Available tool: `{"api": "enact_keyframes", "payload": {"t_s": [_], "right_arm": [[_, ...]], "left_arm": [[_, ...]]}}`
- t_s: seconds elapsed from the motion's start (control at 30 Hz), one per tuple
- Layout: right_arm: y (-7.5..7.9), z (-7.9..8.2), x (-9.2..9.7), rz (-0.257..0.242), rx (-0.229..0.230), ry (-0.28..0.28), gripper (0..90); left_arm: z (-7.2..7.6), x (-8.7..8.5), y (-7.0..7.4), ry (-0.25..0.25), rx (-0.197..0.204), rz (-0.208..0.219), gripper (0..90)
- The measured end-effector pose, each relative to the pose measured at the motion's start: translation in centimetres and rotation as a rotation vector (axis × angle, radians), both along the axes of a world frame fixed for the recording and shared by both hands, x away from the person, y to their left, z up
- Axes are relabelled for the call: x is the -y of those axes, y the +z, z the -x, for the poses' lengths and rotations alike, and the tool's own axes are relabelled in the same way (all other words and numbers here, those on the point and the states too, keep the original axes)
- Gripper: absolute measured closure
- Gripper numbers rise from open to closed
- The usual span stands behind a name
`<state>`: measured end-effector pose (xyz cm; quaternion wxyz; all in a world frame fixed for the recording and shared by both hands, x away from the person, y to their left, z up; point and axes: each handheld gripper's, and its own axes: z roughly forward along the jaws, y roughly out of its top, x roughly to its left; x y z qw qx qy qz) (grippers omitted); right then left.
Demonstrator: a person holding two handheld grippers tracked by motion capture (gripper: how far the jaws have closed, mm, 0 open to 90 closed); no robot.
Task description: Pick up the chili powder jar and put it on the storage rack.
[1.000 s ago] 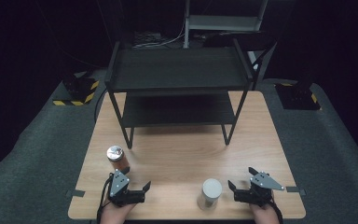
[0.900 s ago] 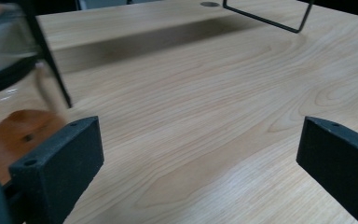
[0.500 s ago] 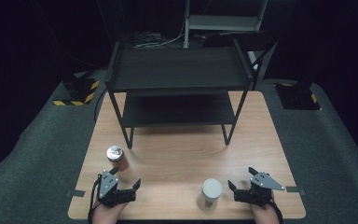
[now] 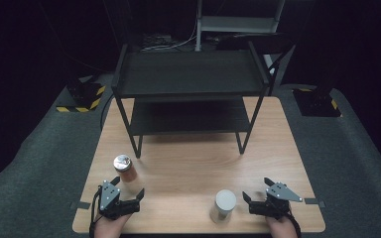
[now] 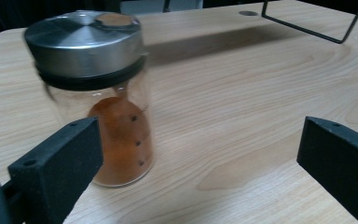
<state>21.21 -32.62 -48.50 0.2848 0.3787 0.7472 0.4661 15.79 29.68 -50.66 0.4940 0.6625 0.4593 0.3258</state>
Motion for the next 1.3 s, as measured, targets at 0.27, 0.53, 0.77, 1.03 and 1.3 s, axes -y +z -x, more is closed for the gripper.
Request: {"api": "enact_keyframes", "payload": {"t_s": [0.27, 0.53, 0.77, 1.03, 1.3], "right_arm": [[-0.1, 0.0, 0.2, -0.01, 0.0, 0.0, 0.8], [-0.1, 0.0, 0.1, -0.011, -0.002, -0.005, 0.8], [-0.1, 0.0, 0.1, -0.012, 0.0, -0.009, 0.8], [-0.1, 0.0, 0.2, -0.019, -0.001, -0.007, 0.8], [-0.1, 0.0, 0.3, -0.022, -0.003, -0.005, 0.8]], "left_arm": [[0.0, -1.0, 0.5, 0.042, 0.021, -0.001, 0.4], [-0.3, -2.3, 0.8, 0.037, 0.018, -0.011, 0.4], [-1.3, -2.7, 1.3, 0.031, 0.01, -0.009, 0.4], [-2.7, -2.8, 2.0, 0.027, 0.012, -0.025, 0.4], [-3.8, -3.0, 2.2, 0.023, 0.008, -0.008, 0.5]]}}
